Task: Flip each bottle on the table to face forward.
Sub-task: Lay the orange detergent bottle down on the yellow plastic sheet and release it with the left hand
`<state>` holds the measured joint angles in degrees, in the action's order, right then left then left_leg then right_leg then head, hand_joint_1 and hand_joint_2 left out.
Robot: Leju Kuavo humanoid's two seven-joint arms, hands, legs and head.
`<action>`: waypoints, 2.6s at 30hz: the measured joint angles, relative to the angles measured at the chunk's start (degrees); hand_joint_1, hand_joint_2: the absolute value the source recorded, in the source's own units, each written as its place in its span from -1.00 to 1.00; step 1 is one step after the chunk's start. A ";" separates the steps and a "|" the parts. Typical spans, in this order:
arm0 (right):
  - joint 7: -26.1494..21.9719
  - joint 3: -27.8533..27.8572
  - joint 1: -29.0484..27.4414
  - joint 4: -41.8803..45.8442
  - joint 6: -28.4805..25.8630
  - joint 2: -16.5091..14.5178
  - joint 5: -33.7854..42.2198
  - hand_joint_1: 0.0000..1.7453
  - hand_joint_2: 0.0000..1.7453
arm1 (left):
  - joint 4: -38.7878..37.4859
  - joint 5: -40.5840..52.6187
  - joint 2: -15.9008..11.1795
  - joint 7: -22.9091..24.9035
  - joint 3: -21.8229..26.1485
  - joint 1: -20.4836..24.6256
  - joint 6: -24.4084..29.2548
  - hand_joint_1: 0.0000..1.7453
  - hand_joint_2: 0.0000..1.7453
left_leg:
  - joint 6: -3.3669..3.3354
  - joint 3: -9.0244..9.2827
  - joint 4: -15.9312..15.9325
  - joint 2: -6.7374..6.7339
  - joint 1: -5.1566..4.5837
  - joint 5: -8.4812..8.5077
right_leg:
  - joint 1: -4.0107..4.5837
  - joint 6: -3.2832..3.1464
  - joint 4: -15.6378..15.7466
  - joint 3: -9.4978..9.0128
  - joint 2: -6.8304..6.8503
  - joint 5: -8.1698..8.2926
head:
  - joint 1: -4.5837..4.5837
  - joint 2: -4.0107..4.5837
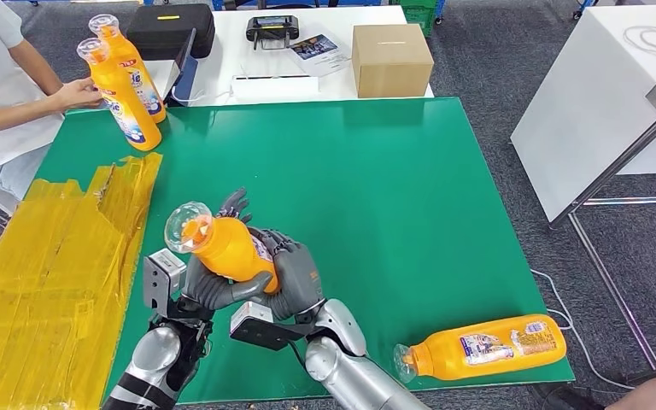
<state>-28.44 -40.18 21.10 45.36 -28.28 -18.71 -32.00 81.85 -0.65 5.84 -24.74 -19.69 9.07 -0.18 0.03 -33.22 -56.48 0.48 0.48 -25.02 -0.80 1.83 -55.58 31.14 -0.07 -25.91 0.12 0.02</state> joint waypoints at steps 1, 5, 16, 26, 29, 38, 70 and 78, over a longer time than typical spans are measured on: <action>0.00 0.02 -0.04 0.05 0.01 0.00 0.00 1.00 1.00 | 0.00 0.03 0.00 0.00 0.00 -0.01 0.01 -1.00 1.00 | 0.00 0.00 0.00 0.00 0.00 0.00 | 0.00 0.00 0.00 0.00 0.00 0.00 | 0.00 0.00; 0.00 0.06 -0.13 0.20 0.02 0.00 0.02 1.00 1.00 | 0.01 0.05 0.00 -0.02 -0.02 -0.03 0.01 -1.00 1.00 | 0.00 0.00 0.00 0.00 0.00 0.00 | 0.00 0.00 0.00 0.00 0.00 0.00 | -0.01 0.00; -0.05 0.44 -0.80 1.13 0.18 0.00 0.17 1.00 1.00 | 0.02 0.15 0.00 -0.05 -0.06 -0.06 0.03 -1.00 1.00 | 0.00 0.00 0.00 0.00 0.00 0.00 | 0.00 0.00 0.00 0.00 0.00 0.00 | -0.01 0.00; -0.02 0.57 -1.07 1.50 0.18 0.00 0.18 1.00 1.00 | 0.02 0.30 0.01 -0.14 -0.09 -0.05 0.07 -1.00 1.00 | 0.00 0.01 0.00 0.00 0.00 0.00 | 0.00 0.00 0.00 0.00 0.00 0.00 | -0.01 0.00; -0.04 0.70 -1.11 1.57 0.20 0.00 0.16 1.00 1.00 | 0.02 0.44 0.02 -0.18 -0.10 -0.05 0.14 -1.00 1.00 | 0.00 0.01 0.00 0.00 0.00 0.00 | 0.00 0.00 0.00 0.00 0.00 0.00 | -0.01 0.00; -0.02 0.95 -1.24 1.63 0.31 0.00 0.18 1.00 1.00 | 0.02 2.43 0.19 -0.72 -0.28 -0.05 2.09 -1.00 1.00 | 0.00 0.01 0.00 0.00 0.00 0.00 | 0.00 0.00 0.00 0.00 0.00 0.00 | -0.01 0.00; 0.13 2.76 -3.24 3.79 0.04 0.70 -0.70 1.00 1.00 | 0.48 3.11 0.33 -0.71 -1.08 -0.47 3.18 -1.00 1.00 | 0.00 0.02 0.00 -0.01 0.00 0.00 | 0.00 0.00 0.00 -0.01 0.00 0.00 | -0.01 0.00; -0.21 3.00 -3.36 3.79 0.14 0.78 -0.71 1.00 1.00 | 0.43 -4.82 0.16 1.43 0.14 -0.18 -3.36 -1.00 1.00 | 0.00 0.02 0.00 -0.02 0.00 0.00 | 0.00 0.00 0.00 0.00 -0.02 0.00 | -0.01 0.00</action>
<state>-28.64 -37.18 17.74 49.16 -28.15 -17.93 -32.71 82.28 -5.46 6.00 -23.32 -19.55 8.89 -3.54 0.04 -33.19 -56.47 0.46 0.48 -25.01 -0.80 1.83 -55.58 31.14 -0.09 -25.91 0.11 0.02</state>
